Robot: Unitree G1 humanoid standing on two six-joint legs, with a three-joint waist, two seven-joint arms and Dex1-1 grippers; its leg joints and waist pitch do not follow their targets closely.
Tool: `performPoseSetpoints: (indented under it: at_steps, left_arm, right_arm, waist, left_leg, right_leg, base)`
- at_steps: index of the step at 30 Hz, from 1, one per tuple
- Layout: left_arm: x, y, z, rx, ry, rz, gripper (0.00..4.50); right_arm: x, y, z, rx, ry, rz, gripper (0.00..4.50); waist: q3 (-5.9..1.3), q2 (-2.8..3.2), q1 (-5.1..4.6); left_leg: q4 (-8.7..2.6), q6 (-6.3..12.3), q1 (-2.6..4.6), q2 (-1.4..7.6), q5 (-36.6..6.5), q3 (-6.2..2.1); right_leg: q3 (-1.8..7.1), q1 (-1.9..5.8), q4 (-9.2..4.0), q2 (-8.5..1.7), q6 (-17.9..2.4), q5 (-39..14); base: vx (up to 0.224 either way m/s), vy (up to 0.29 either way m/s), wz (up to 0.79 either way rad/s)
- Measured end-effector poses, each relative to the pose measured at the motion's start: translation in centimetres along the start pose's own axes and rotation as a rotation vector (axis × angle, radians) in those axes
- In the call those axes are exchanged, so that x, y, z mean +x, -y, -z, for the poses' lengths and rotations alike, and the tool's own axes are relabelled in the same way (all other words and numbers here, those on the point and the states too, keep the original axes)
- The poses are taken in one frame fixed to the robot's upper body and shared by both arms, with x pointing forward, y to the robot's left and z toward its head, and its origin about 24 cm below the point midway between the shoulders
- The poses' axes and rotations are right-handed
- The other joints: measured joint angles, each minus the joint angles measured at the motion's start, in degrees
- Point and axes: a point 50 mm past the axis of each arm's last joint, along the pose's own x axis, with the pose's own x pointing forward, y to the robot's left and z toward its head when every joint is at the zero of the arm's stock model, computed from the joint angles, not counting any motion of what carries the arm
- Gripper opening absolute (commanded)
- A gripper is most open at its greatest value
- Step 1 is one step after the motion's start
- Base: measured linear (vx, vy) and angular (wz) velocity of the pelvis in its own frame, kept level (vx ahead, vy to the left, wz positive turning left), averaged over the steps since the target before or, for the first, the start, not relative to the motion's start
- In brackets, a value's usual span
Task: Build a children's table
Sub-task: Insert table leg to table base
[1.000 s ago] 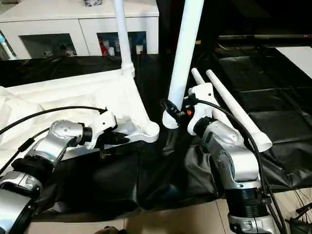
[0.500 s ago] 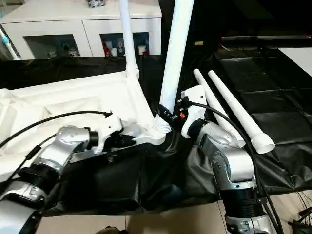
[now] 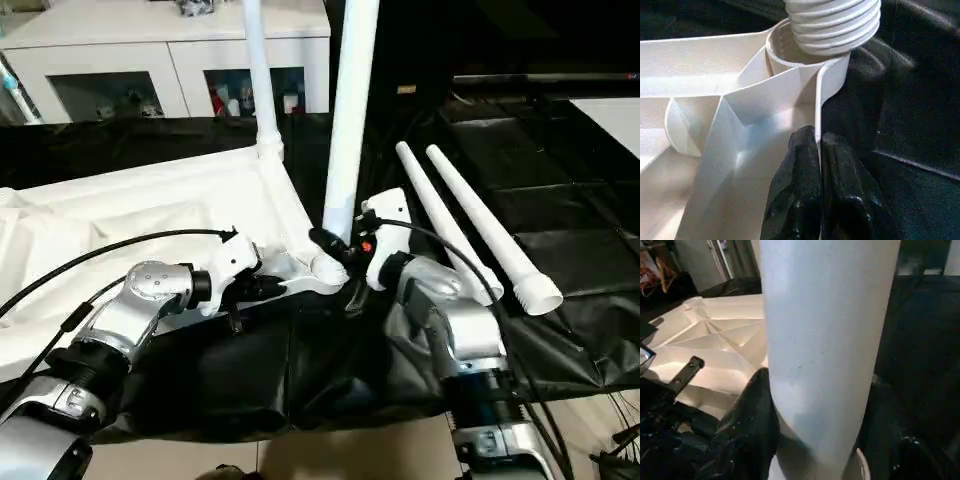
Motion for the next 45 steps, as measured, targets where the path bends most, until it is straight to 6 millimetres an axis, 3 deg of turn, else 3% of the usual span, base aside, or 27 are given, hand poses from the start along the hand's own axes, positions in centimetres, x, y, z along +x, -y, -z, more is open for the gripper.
performPoseSetpoints:
  at_steps: [15,30,45]
  left_arm:
    - [-0.1,0.0,0.0,0.013,-0.006,-0.007,0.00]
    - [-0.2,0.0,0.0,0.013,-0.009,-0.009,0.00]
    - [-0.1,0.0,0.1,0.009,-0.011,-0.007,0.00]
  right_arm:
    - [1.1,0.7,0.8,0.063,0.054,0.004,1.85]
    - [0.4,0.9,2.3,0.119,0.165,0.045,1.85]
    - [-0.4,-0.1,3.1,-0.038,0.178,0.076,1.85]
  waist:
    - [-0.04,-0.22,0.01]
    - [-0.07,-0.19,0.00]
    - [-0.13,-0.11,0.06]
  left_leg:
    - [0.00,0.01,-0.02,0.00,0.0,0.00]
    - [-0.01,0.01,-0.02,0.00,0.0,0.00]
    - [-0.02,0.01,0.01,0.00,0.0,0.00]
  right_leg:
    - [-0.01,-0.01,0.00,0.00,0.0,0.0]
    - [-0.01,0.00,-0.01,0.00,0.0,0.0]
    - [-0.01,0.07,-0.10,0.00,0.0,0.0]
  base:
    - [0.000,0.000,0.00]
    - [0.000,0.000,0.00]
    - [0.000,0.000,0.00]
